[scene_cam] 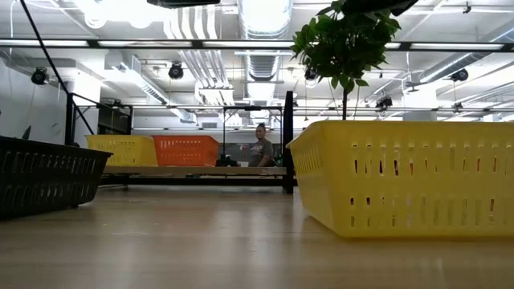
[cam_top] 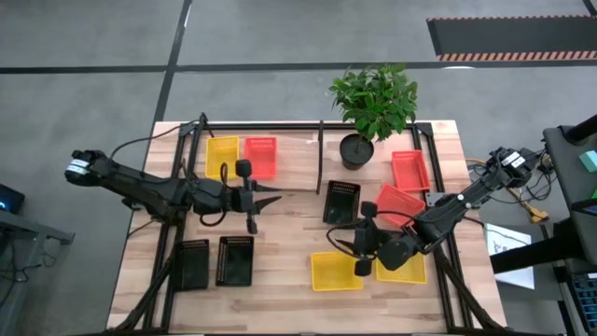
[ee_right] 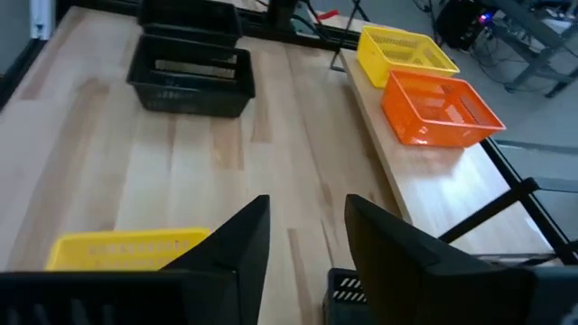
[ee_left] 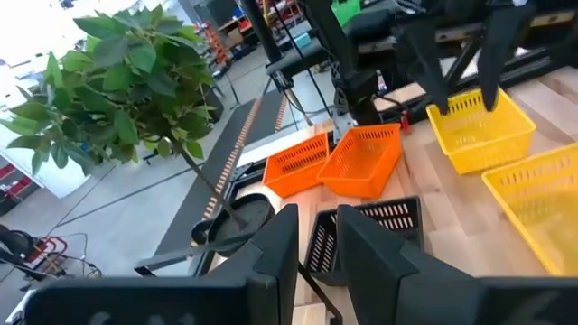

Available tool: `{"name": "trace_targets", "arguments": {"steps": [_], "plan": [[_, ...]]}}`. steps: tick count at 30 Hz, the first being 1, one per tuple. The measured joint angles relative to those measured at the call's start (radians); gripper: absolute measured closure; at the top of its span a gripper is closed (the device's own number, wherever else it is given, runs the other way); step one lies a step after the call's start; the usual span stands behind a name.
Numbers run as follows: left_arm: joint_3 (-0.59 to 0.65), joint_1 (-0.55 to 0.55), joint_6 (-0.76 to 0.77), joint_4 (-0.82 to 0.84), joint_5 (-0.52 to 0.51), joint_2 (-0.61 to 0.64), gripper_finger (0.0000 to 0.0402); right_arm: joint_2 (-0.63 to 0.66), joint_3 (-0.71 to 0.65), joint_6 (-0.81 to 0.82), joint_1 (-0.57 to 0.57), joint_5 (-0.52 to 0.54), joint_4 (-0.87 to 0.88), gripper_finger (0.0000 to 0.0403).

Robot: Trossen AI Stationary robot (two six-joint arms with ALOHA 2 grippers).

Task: Stack baskets on shelf by color
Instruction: Put the top right black basket on the shelf

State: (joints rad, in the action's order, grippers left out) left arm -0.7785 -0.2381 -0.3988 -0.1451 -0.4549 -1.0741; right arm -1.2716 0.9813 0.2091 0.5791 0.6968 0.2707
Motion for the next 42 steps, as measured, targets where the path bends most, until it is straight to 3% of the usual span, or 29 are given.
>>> {"name": "trace_targets", "arguments": {"steps": [9, 17, 20, 27, 42], "plan": [[0.077, -0.001, 0.000, -0.025, -0.066, 0.090, 0.0338, -0.087, 0.033, -0.010, -0.097, -0.080, -0.011, 0.0266], [0.201, 0.000, -0.006, -0.121, -0.079, 0.218, 0.0338, -0.218, 0.158, 0.003, -0.153, -0.115, 0.170, 0.0256], [0.225, 0.000, -0.005, -0.133, -0.078, 0.254, 0.0338, -0.257, 0.206, 0.039, -0.182, -0.177, 0.289, 0.0250], [0.229, 0.000, -0.001, -0.134, -0.077, 0.271, 0.0338, -0.323, 0.225, 0.072, -0.253, -0.380, 0.366, 0.0246], [0.229, 0.000, -0.008, -0.129, -0.074, 0.251, 0.0338, -0.446, 0.202, 0.105, -0.316, -0.389, 0.383, 0.0255]]}}
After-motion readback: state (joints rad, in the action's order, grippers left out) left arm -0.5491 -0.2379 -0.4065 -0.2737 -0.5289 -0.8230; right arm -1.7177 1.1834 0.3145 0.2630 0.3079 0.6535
